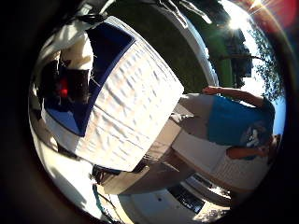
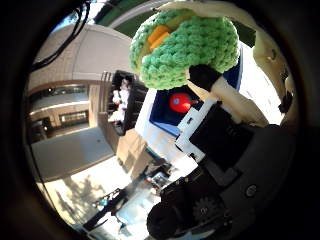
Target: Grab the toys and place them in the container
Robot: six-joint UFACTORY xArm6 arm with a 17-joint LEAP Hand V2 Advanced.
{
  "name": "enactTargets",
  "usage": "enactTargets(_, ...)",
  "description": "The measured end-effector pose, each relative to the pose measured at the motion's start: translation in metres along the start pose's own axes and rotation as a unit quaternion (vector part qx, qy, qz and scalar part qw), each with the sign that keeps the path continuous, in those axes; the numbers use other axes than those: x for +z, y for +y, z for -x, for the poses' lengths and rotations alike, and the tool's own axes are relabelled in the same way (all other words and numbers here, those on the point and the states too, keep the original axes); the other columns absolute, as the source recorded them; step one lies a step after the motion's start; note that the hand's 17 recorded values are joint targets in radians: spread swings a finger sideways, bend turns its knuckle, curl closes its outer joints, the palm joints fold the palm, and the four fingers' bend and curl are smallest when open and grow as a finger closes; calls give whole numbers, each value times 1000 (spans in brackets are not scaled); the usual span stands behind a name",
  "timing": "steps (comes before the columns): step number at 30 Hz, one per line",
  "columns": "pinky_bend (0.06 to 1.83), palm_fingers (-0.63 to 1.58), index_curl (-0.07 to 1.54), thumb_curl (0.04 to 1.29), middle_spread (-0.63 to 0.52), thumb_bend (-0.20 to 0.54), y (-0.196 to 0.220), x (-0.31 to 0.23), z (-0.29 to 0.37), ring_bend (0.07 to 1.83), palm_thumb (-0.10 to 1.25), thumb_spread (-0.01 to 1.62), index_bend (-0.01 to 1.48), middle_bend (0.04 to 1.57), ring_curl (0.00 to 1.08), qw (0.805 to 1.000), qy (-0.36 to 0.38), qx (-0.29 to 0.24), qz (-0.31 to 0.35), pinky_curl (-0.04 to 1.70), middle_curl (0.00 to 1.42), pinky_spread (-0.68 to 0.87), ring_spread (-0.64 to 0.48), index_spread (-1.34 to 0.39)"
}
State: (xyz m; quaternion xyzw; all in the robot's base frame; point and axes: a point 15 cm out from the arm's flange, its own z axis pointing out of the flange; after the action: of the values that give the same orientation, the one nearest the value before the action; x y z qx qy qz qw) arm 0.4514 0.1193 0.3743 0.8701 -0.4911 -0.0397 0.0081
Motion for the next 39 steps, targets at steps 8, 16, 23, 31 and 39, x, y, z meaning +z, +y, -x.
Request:
enactTargets(8,1527,813,-16,526,-222,-18,-31,43,22,1426,920,1224,1030,1215,907,999,-10,38,11,883,1116,145,-143,-1025)
enactTargets(16,1426,672,-8,469,-199,-54,-38,76,34,1405,739,1217,1042,1118,867,998,-15,31,45,885,1060,170,-97,-912)
enactTargets(23,1206,-188,28,416,-52,-35,-30,86,39,970,642,1204,793,478,645,998,-18,26,59,781,729,302,119,-323)
enactTargets(31,842,-206,61,372,136,-30,-31,71,59,507,581,1184,424,155,389,998,-41,13,40,560,481,426,298,-310)
enactTargets(39,672,-118,114,346,172,-27,-39,49,76,379,572,1185,229,122,329,999,-41,4,2,439,351,463,334,-316)
